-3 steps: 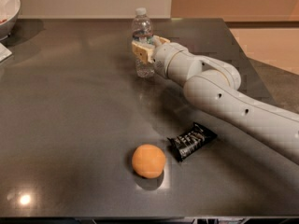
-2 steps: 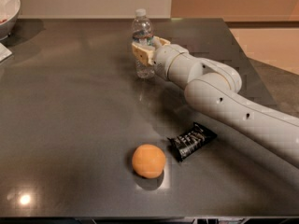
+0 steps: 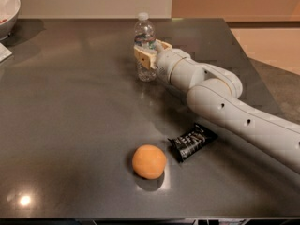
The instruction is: Place water bottle upright
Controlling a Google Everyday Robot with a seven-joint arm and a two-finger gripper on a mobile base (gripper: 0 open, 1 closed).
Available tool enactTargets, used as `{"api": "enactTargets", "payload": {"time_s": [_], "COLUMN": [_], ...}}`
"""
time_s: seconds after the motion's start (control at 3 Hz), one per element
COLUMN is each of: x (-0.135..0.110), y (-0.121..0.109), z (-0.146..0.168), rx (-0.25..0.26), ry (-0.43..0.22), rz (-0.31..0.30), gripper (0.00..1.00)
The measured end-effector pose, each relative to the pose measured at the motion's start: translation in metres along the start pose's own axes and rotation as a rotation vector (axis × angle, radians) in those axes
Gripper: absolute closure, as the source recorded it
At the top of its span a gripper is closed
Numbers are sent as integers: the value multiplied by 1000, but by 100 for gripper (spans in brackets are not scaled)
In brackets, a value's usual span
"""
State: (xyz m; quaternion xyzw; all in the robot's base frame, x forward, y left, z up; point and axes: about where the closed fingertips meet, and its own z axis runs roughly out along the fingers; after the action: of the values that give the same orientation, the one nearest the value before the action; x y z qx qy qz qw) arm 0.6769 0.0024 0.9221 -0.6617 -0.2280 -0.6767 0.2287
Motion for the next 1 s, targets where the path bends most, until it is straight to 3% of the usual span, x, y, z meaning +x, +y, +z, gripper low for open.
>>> {"api": "enactTargets", "payload": {"time_s": [1.0], "x": [-10], "y": [7], "z": [2], "rx": [1], "ry": [26], "rz": [17], "gripper": [12]}}
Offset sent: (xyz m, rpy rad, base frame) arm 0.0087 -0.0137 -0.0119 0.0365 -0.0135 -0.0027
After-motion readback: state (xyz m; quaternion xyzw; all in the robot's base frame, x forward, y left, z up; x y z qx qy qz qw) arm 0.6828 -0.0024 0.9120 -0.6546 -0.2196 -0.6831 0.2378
